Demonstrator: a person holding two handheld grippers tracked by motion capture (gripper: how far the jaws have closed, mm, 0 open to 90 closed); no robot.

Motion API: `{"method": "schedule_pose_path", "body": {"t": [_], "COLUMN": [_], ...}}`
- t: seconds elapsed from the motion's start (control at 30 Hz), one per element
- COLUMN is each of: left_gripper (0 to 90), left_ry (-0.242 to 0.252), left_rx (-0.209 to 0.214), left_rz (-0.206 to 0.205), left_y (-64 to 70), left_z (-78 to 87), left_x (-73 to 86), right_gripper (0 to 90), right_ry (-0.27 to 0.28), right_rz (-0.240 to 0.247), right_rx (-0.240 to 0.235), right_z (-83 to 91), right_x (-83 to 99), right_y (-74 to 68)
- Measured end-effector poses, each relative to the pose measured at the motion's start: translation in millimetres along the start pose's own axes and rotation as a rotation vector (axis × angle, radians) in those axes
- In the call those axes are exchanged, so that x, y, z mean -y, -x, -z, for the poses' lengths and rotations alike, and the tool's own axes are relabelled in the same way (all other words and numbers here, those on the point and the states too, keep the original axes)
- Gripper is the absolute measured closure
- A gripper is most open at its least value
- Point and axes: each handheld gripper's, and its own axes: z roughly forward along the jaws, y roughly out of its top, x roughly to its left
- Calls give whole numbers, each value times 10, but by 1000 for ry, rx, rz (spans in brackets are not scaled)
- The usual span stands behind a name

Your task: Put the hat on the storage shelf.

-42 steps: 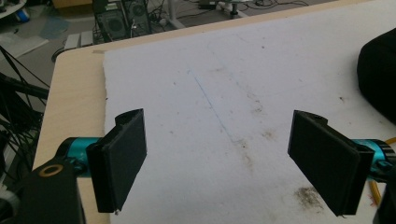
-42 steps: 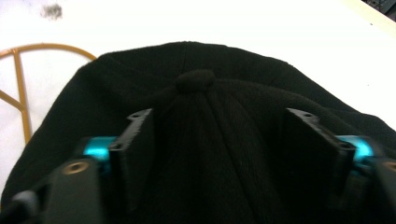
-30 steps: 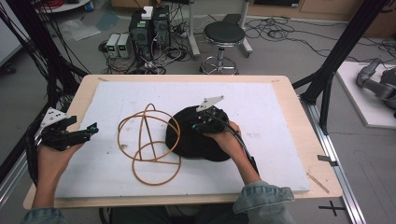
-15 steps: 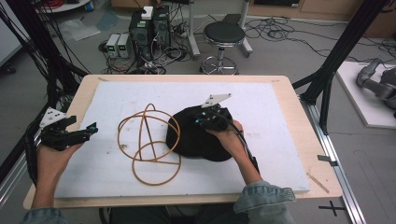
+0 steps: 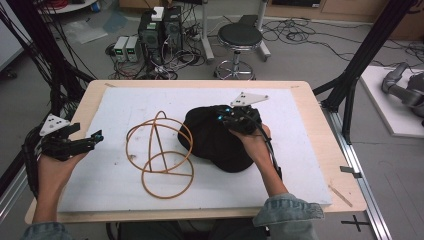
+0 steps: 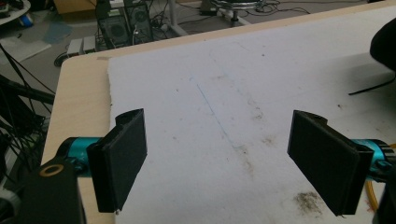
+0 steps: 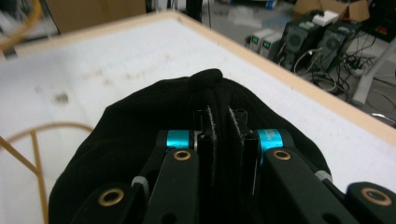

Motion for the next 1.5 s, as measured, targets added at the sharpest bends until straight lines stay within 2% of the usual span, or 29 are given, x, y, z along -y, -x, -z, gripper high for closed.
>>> {"method": "schedule_pose_path", "body": {"t": [0.03, 0.07, 0.2, 0.27, 0.53, 0.6, 0.67, 0.87, 1.03, 1.2, 1.5], "left_gripper": [200, 200, 200, 200, 200, 200, 200, 200, 200, 200, 200], "left_ry": [0, 1, 3, 5, 10, 12, 11, 17, 18, 17, 18], "left_rx": [1, 1, 3, 4, 10, 10, 10, 7, 6, 6, 11], "left_rz": [-1, -3, -1, 0, 0, 0, 0, 7, 6, 4, 4], "left_y": [0, -1, -4, -8, 0, -2, -8, -24, -29, -26, -26], "left_z": [2, 3, 2, 5, -2, 2, 10, 17, 18, 21, 33], "left_x": [-5, -9, -17, -23, -37, -40, -42, -42, -42, -44, -54], "right_gripper": [839, 839, 839, 839, 839, 839, 839, 839, 838, 838, 838], "right_ry": [0, 26, 60, 96, 168, 168, 195, 227, 245, 280, 330], "right_rz": [0, -16, -13, -4, -2, 2, 14, 16, 35, 53, 51], "right_rx": [0, -2, 2, 13, 30, 27, 26, 23, 24, -4, -49], "right_z": [0, 72, 169, 283, 541, 571, 664, 785, 873, 959, 1086], "right_x": [0, -40, -119, -228, -488, -526, -640, -783, -900, -1016, -1143], "right_y": [0, 40, 78, 94, 157, 165, 198, 250, 215, 140, 101]}}
